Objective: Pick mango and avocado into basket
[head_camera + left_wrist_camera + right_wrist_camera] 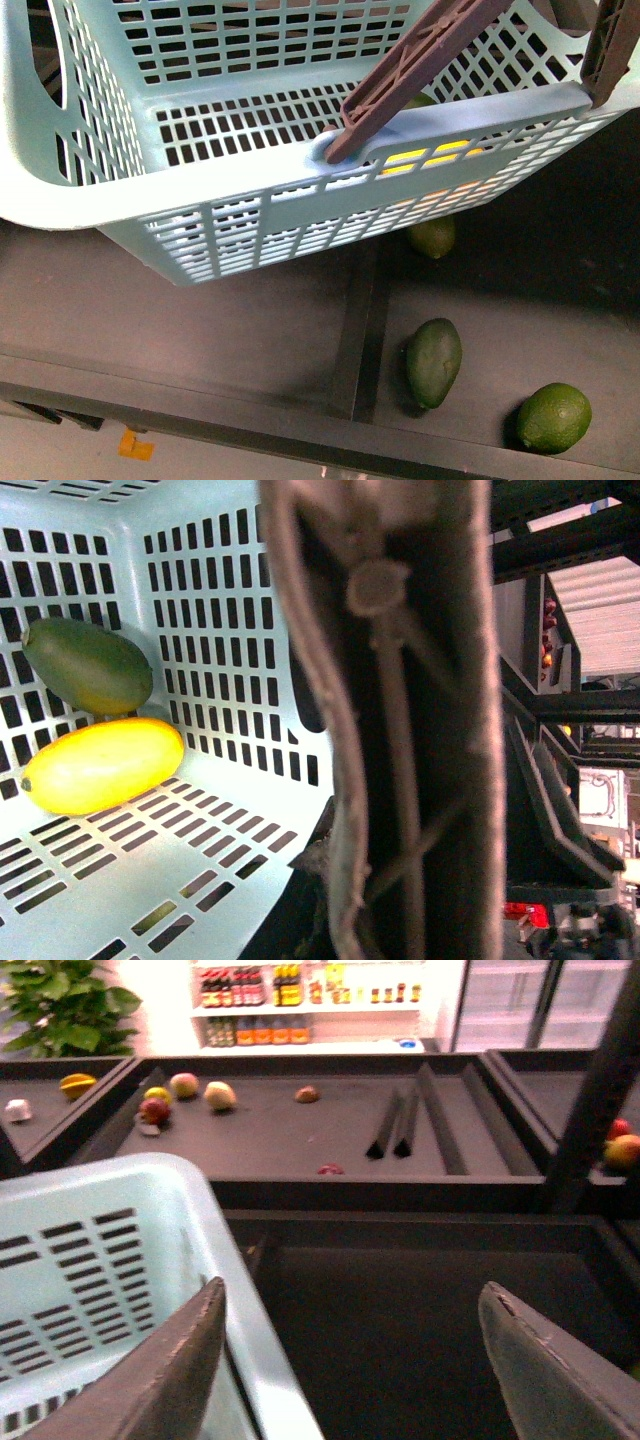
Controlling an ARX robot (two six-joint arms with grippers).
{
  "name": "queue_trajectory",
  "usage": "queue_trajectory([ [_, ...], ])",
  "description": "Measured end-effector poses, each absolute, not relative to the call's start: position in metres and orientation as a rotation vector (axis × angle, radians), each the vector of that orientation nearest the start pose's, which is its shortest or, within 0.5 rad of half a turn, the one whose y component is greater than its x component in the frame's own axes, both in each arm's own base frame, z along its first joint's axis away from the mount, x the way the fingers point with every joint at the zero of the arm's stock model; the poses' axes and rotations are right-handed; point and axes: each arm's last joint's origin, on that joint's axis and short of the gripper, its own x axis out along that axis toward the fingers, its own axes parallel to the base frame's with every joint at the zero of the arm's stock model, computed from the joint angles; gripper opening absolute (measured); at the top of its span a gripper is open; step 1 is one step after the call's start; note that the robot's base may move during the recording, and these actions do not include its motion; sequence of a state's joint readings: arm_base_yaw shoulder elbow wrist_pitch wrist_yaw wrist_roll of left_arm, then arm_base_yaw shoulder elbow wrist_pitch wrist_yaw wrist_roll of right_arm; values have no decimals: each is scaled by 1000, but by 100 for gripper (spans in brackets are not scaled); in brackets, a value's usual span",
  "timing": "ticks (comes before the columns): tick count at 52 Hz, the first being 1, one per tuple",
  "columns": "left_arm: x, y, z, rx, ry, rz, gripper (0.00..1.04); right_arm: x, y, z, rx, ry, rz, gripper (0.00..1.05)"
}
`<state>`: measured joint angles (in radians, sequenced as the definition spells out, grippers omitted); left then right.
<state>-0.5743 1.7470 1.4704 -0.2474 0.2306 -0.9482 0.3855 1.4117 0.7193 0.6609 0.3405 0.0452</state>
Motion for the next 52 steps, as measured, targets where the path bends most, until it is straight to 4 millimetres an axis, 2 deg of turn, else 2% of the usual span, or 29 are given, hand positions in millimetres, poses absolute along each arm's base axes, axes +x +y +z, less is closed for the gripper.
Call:
queue_trajectory([
  [5, 334, -222, 306, -789, 855, -466, 5, 262, 82, 238, 25, 6, 9, 58],
  [9, 334, -222, 306, -780, 847, -460, 5, 243, 65, 229, 19, -7, 8, 41],
  [22, 334, -223, 306, -783, 851, -464, 5, 205, 37, 202, 0, 13, 12, 2],
  [31, 334, -223, 306, -782, 850, -464, 5, 185, 23, 192, 2, 9, 4, 2],
  [52, 334, -223, 306, -783, 851, -464, 5, 153, 4, 177, 3, 13, 22, 2],
])
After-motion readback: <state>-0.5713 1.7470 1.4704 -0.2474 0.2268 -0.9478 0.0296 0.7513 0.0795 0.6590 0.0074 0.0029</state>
